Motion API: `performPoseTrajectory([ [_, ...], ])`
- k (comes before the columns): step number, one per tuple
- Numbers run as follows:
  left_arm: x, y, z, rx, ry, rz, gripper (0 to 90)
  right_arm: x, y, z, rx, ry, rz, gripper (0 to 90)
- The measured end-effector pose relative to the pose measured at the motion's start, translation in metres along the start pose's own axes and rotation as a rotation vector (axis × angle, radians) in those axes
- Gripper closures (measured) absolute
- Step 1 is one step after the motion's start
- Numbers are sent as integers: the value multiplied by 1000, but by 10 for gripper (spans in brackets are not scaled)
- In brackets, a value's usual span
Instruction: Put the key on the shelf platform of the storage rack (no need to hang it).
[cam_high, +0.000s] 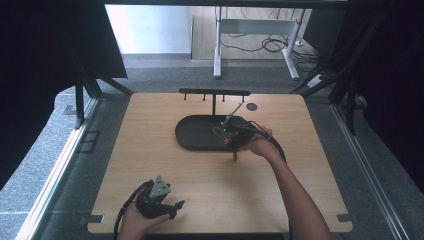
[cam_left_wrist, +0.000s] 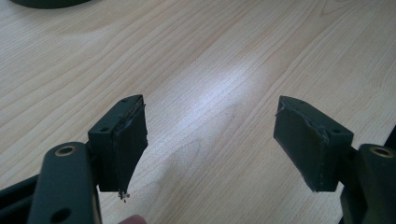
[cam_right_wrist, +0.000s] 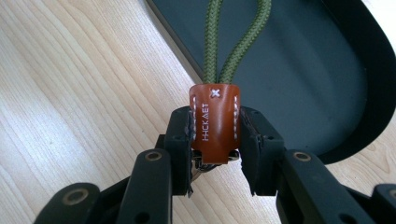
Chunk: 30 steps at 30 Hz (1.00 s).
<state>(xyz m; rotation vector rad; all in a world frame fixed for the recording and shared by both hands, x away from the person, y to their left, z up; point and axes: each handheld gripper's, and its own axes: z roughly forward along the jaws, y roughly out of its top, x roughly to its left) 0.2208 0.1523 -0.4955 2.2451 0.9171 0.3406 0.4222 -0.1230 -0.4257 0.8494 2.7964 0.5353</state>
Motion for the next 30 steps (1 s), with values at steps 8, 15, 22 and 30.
performPoseTrajectory([
  [8, 0, 0, 1, 3, -1, 4, 262, 3, -1, 7, 6, 10, -3, 666],
  [15, -1, 0, 2, 7, -1, 6, 260, 2, -4, 11, 6, 16, 0, 666],
  [22, -3, 1, 4, 11, -5, 12, 260, 2, -7, 12, 6, 14, 4, 667],
  [30, -3, 1, 3, 10, -3, 10, 259, 4, -4, 13, 4, 20, 0, 667],
])
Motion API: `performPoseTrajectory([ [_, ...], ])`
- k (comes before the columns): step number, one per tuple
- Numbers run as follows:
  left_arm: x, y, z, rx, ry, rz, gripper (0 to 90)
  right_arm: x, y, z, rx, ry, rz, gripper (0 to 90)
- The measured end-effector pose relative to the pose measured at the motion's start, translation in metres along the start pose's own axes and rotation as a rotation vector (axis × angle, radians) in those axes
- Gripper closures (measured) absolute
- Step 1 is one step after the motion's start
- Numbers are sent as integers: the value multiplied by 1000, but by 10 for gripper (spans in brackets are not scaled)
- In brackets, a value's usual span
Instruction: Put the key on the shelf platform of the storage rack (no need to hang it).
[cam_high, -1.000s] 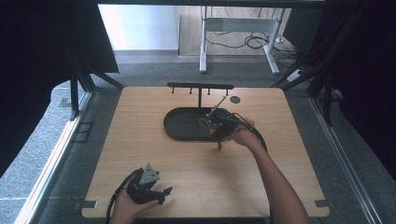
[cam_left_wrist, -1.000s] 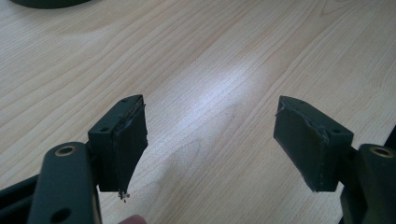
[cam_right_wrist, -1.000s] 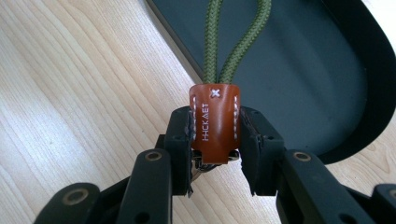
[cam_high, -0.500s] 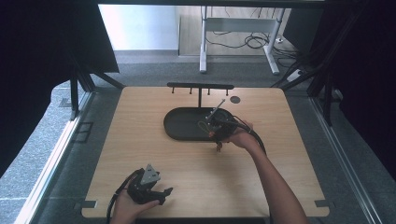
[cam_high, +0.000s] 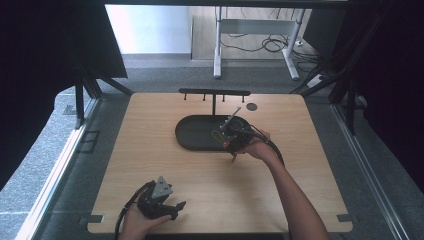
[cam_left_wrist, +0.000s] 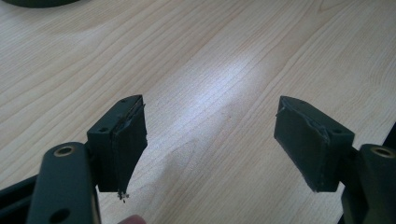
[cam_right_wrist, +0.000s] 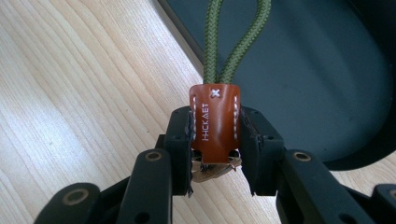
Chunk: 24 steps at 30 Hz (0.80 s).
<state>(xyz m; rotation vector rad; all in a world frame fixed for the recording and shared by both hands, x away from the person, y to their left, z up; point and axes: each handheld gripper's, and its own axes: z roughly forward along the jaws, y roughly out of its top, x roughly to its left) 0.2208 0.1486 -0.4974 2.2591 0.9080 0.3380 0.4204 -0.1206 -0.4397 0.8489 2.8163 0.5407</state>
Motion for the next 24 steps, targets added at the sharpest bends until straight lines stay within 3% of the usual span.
performPoseTrajectory([
  [12, 1, 0, 0, 0, 0, 0, 259, -1, 6, 4, 6, -1, -1, 667],
  [24, 2, -1, -2, -7, 3, -4, 259, -16, 27, -20, -29, -41, 9, 669],
])
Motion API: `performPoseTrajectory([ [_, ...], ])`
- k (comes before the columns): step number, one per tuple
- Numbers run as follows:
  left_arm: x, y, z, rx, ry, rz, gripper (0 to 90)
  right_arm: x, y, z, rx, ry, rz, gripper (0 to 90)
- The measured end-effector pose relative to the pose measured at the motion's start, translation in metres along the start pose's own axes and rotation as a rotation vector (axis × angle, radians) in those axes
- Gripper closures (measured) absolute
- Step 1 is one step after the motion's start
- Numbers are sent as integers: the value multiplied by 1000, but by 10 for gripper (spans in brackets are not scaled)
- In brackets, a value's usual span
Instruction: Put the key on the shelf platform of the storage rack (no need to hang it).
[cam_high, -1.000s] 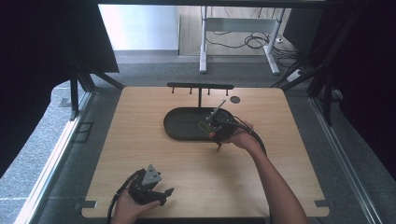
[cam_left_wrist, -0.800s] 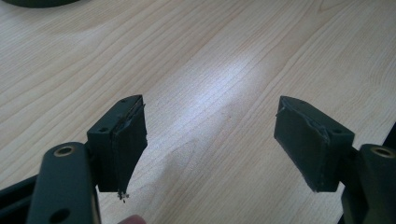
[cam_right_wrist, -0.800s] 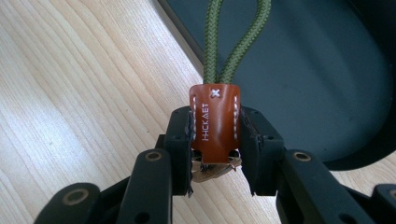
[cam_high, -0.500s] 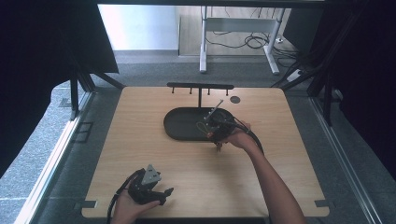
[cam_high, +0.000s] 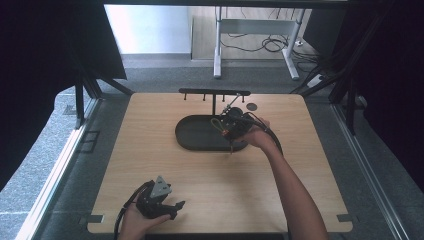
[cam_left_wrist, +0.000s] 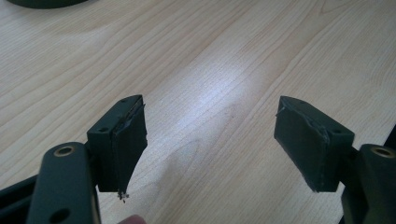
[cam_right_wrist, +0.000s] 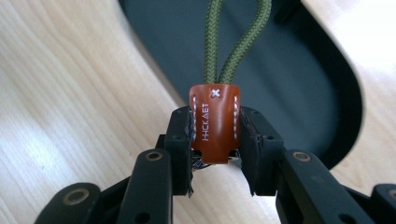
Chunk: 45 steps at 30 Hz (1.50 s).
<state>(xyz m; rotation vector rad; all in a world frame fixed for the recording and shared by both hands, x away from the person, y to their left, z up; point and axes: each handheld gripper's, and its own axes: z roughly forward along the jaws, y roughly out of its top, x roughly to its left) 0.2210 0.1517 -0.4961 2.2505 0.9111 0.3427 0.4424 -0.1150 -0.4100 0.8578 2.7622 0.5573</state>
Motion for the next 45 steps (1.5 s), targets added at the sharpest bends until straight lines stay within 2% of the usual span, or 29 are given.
performPoseTrajectory([
  [4, 1, 0, -1, -3, 0, -3, 259, -6, 8, -7, -13, -16, 16, 669],
  [12, 4, -1, -3, -10, 5, -12, 259, -18, 20, -7, -31, -36, 46, 669],
  [17, 5, -2, -4, -11, 6, -11, 259, -16, 18, 7, -17, -33, 43, 669],
  [26, 4, -1, -3, -11, 3, -11, 259, -10, 3, 42, 14, 4, 40, 667],
  [29, 3, -1, -3, -10, 3, -11, 259, -11, -2, 51, 17, -3, 48, 665],
  [38, 4, -1, -3, -8, 3, -10, 259, -18, -7, 59, 15, -14, 85, 653],
  [45, 4, -2, -3, -8, 3, -13, 259, -20, -11, 65, 30, -24, 98, 594],
])
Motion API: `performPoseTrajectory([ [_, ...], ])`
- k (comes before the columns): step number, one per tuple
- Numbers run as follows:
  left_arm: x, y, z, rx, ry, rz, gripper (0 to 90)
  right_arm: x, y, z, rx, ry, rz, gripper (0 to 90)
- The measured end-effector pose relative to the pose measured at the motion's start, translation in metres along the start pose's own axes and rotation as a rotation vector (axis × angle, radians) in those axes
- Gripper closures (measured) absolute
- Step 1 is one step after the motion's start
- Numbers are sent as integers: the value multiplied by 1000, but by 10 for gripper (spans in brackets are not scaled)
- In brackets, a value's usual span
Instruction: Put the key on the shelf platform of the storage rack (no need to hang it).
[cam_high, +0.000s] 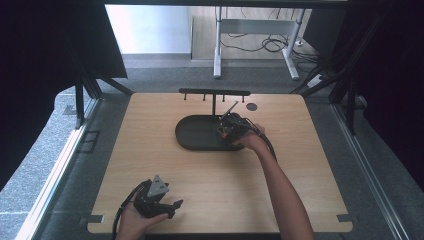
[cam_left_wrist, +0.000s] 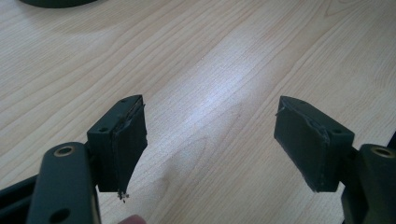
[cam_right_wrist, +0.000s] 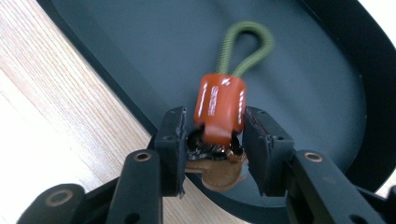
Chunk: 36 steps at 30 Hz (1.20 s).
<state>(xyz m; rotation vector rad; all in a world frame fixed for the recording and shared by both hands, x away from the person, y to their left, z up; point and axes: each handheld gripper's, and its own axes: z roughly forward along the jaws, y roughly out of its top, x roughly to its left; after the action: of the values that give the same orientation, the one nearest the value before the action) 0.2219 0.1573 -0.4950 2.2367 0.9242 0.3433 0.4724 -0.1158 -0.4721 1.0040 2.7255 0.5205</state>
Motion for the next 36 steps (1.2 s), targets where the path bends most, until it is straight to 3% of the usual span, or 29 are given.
performPoseTrajectory([
  [8, -1, 0, 1, 2, -2, 3, 258, 0, -2, -6, -22, -14, 10, 528],
  [19, -3, 1, 2, 3, -4, 8, 259, 0, -15, -20, -64, -10, 33, 518],
  [30, -6, 2, 5, 12, -7, 16, 259, 4, -44, -51, -161, 19, 47, 509],
  [36, -8, 3, 5, 16, -4, 22, 259, 11, -64, -62, -185, 30, 31, 503],
])
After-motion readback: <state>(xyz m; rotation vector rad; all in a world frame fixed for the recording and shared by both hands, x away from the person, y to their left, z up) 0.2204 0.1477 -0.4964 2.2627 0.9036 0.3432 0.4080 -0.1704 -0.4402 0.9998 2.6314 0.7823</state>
